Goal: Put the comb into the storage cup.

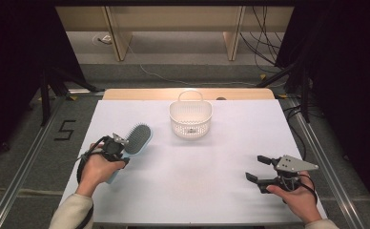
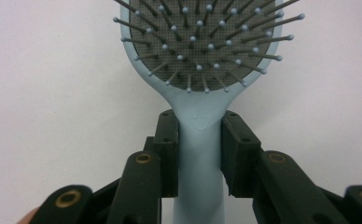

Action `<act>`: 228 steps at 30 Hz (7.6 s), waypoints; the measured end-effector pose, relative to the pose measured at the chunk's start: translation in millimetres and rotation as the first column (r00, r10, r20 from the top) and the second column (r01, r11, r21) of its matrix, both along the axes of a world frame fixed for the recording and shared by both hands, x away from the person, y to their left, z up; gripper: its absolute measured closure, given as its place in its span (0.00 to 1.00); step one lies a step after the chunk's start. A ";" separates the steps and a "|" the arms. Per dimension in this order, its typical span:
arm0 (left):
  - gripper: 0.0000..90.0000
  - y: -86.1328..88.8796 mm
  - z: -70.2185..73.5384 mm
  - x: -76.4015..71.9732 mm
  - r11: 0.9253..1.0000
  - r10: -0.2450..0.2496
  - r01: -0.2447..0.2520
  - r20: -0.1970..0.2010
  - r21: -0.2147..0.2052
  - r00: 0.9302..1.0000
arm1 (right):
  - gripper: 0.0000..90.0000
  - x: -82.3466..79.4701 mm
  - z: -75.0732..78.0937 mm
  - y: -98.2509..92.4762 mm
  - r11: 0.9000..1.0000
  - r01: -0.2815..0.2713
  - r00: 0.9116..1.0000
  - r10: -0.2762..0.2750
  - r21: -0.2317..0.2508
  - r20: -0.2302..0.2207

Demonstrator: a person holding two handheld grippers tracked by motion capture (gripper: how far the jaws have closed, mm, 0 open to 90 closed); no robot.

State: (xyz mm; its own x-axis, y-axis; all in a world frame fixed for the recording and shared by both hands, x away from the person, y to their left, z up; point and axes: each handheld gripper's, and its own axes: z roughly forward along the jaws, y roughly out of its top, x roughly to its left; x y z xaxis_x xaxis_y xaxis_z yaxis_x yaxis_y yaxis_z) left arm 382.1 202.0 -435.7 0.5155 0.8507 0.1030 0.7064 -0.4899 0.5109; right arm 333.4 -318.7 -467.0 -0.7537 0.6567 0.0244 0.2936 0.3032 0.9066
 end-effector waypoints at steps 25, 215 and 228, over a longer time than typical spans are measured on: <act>0.78 6.8 1.3 -8.0 0.998 0.024 -0.016 0.121 -0.068 0.992 | 0.22 0.6 -0.3 0.4 1.000 -0.005 1.000 0.005 0.002 -0.001; 0.78 -22.1 46.8 16.4 0.868 0.178 0.128 0.541 -0.481 0.822 | 0.18 1.3 -0.4 -0.1 1.000 0.003 1.000 -0.003 0.025 0.001; 0.78 -28.2 48.1 22.5 0.868 0.175 0.136 0.549 -0.478 0.817 | 0.18 1.3 -0.4 -0.3 1.000 0.005 1.000 -0.005 0.029 -0.002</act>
State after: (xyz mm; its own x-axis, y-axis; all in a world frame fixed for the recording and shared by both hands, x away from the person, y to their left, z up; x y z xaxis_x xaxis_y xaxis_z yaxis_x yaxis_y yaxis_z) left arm 404.6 173.8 -387.6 0.4790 0.8762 -0.0525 0.2245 -0.0644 0.9724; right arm 334.7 -319.0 -467.3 -0.7507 0.6592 0.0447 0.2967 0.2759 0.9143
